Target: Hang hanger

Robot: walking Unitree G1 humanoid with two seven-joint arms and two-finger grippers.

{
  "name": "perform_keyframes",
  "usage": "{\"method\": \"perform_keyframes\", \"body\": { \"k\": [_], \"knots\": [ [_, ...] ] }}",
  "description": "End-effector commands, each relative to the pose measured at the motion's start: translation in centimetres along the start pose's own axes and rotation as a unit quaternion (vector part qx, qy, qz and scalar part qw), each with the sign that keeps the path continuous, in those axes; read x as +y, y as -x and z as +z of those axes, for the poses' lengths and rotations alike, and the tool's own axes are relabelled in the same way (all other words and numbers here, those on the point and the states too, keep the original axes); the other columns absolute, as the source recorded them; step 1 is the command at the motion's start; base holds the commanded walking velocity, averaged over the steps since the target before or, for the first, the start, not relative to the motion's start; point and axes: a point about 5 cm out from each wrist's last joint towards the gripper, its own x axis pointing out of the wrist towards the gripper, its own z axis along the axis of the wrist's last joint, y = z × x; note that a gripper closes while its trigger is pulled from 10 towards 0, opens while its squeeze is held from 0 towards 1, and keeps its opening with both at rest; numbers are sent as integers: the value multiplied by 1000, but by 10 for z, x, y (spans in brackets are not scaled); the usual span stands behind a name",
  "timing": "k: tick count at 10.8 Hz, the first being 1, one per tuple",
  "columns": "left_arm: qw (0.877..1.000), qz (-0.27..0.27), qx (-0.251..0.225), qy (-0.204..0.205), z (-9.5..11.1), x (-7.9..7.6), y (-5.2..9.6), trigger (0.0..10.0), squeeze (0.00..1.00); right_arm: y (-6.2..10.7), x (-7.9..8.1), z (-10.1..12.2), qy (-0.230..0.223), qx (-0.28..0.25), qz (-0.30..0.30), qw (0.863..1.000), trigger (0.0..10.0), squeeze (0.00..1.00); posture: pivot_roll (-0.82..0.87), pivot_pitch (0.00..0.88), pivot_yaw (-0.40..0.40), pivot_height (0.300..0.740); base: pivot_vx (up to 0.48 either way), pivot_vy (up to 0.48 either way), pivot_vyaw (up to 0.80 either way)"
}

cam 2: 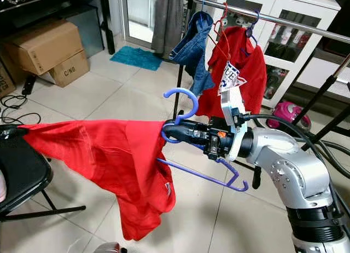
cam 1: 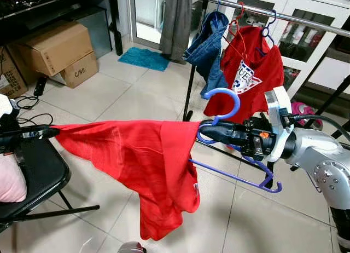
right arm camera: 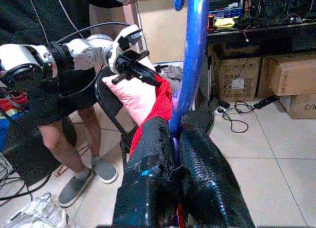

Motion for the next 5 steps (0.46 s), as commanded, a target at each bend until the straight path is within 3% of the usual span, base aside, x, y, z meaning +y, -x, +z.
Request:
{"method": "perform_keyframes", "body": {
  "k": [1,5],
  "knots": [
    [1000,15,-1,-10,6,4,6,0,0,7,-3,9,19,-10,-9,1000,10000,0,75,0,-47,740,0,0,0],
    [1000,26,5,-15,3,4,12,0,0,7,-4,9,19,-10,-8,1000,10000,0,77,0,-51,740,0,0,0]
  ]
}}
